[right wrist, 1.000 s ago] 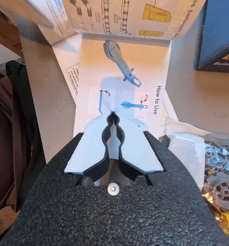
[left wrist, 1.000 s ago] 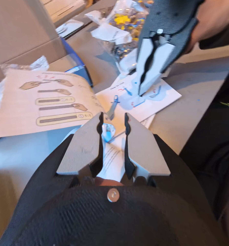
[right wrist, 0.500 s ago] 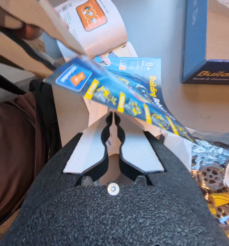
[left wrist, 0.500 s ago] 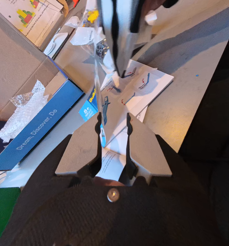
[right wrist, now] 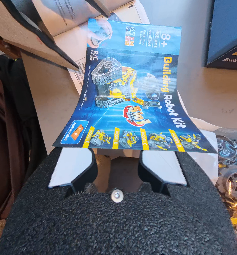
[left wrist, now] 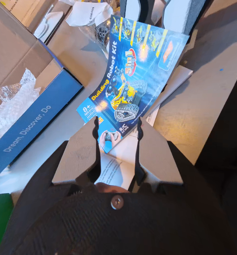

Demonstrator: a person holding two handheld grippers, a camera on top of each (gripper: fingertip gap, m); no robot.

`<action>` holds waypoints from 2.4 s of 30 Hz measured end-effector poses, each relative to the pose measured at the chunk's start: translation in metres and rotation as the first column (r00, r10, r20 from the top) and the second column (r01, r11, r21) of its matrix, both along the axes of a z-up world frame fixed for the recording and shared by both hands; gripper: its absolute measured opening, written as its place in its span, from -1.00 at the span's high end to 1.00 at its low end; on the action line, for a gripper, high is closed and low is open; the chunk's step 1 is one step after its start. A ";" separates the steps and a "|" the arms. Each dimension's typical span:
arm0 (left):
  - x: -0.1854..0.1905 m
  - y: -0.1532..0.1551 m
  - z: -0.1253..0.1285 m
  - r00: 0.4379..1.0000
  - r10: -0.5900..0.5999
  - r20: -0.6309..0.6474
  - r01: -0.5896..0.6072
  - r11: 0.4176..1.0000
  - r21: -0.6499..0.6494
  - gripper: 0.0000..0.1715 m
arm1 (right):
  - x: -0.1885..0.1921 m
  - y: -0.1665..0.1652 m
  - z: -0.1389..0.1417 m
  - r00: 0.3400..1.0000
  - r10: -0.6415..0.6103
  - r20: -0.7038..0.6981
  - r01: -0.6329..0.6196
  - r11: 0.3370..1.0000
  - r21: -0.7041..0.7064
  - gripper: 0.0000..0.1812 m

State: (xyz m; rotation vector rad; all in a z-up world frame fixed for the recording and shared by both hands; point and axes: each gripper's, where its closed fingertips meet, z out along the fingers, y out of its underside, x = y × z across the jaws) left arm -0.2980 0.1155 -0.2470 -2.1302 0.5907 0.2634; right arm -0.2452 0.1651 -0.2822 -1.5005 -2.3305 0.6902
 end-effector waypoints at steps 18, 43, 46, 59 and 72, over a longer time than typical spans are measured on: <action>-0.021 -0.008 -0.015 0.995 0.052 0.090 -0.044 0.995 -0.086 0.31 | 0.003 0.007 -0.004 1.000 -0.011 0.021 0.011 1.000 0.026 0.02; -0.036 0.018 0.014 0.962 0.213 -0.171 -0.190 0.972 0.142 0.65 | -0.029 -0.007 0.056 0.991 -0.044 -0.130 0.020 0.983 -0.182 1.00; -0.046 0.016 0.020 0.951 0.251 -0.181 -0.226 0.963 0.146 0.66 | -0.029 -0.009 0.061 0.990 -0.014 -0.139 -0.001 0.994 -0.112 1.00; -0.065 0.009 0.025 0.865 0.293 0.407 -0.363 0.925 0.108 1.00 | -0.006 0.015 0.153 0.914 -0.167 -0.370 0.094 0.974 -0.207 0.52; -0.078 -0.019 0.009 0.674 0.301 0.675 -0.392 0.920 -0.018 1.00 | 0.011 0.003 -0.001 0.990 -0.086 0.114 0.081 0.996 0.045 0.16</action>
